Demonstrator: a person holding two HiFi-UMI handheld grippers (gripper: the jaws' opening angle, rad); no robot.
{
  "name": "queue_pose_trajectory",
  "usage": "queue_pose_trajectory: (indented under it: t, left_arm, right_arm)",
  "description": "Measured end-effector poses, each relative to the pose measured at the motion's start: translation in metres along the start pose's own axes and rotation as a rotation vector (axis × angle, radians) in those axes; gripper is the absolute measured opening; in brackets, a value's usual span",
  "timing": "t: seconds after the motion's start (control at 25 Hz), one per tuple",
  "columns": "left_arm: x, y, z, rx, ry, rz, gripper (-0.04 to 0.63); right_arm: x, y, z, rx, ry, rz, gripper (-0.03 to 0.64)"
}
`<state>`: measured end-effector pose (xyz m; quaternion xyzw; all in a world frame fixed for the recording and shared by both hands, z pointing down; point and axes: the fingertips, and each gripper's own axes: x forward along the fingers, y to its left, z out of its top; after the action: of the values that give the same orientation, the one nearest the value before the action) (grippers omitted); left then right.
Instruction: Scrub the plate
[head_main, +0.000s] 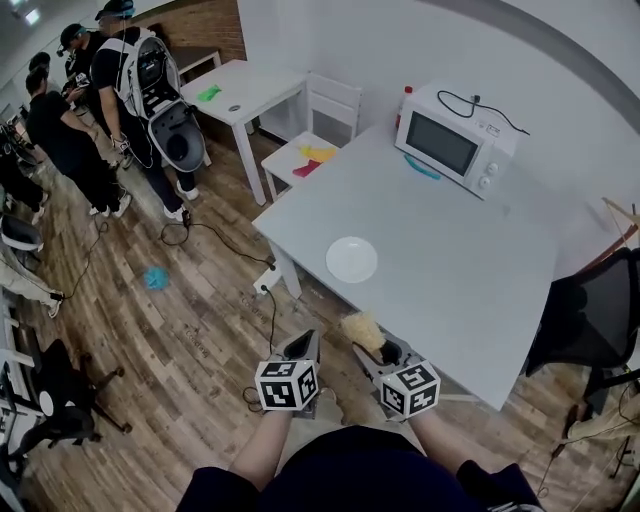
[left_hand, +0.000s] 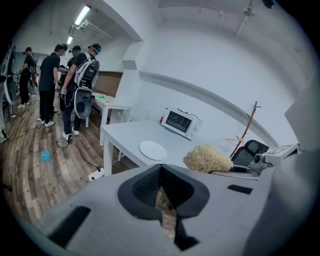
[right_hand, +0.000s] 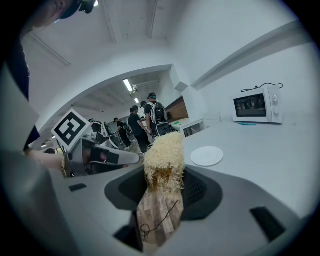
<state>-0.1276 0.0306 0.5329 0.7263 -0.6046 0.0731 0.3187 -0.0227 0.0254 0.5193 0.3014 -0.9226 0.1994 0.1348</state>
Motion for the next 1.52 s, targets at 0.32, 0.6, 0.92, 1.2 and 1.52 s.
queue_pose_trajectory:
  t: [0.32, 0.6, 0.92, 1.2, 1.52]
  left_arm:
    - [-0.045, -0.046, -0.043, -0.031, -0.021, 0.042, 0.018]
    - [-0.068, -0.077, -0.079, -0.012, 0.002, 0.048, 0.018]
    - [-0.073, -0.103, -0.091, 0.001, -0.004, 0.033, 0.018]
    - [-0.074, -0.11, -0.093, 0.002, -0.013, 0.044, 0.018]
    - [-0.082, -0.111, -0.098, -0.005, -0.019, 0.049, 0.018]
  right_arm:
    - [-0.068, 0.017, -0.03, 0.006, 0.008, 0.045, 0.179]
    - [-0.109, 0.032, -0.038, -0.008, -0.018, 0.078, 0.178]
    - [-0.135, 0.034, -0.044, -0.027, -0.031, 0.073, 0.178]
    - [-0.139, 0.037, -0.039, -0.044, -0.043, 0.101, 0.178]
    - [-0.141, 0.049, -0.038, -0.057, -0.058, 0.115, 0.178]
